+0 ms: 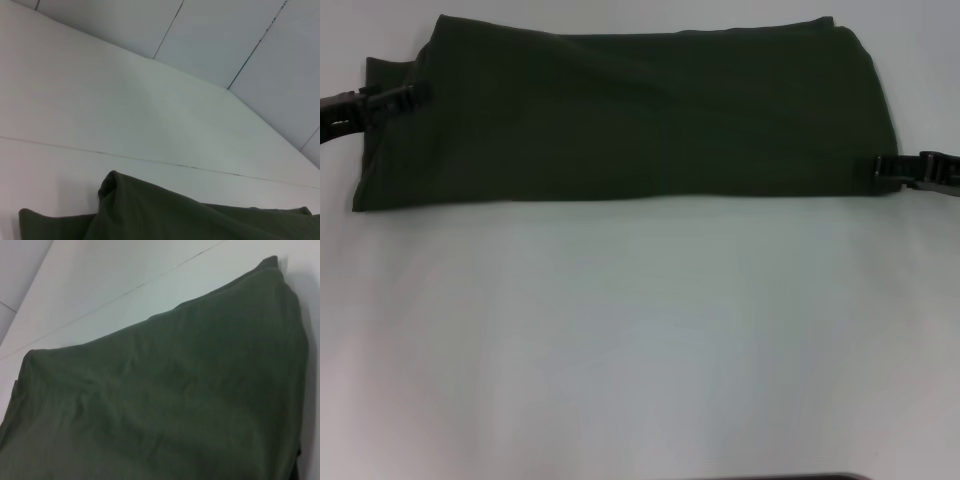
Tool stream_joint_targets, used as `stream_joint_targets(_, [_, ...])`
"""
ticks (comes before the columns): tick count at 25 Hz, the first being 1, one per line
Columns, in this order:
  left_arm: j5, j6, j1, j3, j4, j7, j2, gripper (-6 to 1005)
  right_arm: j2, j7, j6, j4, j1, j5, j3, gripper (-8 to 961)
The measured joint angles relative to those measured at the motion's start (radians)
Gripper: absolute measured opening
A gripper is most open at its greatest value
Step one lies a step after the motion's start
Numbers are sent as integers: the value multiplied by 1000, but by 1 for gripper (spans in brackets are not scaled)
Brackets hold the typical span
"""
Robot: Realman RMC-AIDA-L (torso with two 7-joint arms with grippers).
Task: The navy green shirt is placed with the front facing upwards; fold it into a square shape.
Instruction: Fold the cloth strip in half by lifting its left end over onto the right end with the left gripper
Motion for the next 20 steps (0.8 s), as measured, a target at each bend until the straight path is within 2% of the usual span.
stream_joint_targets(8, [0,0,1,0,0,0,0,937,-10,-13,5,1,-7,0,0,641])
stream_joint_targets(13, [0,1,7,0,0,-3,0,936,-10,-20,8,1,-7,0,-1,402])
stream_joint_targets(16, [0,6,12,0,0,-5,1,936,-11,-23,8,1,-7,0,-1,152])
stream_joint_targets(20, [13,31,21,0,-2,-31,11,936,-13,-24,8,1,-5,0,-1,40])
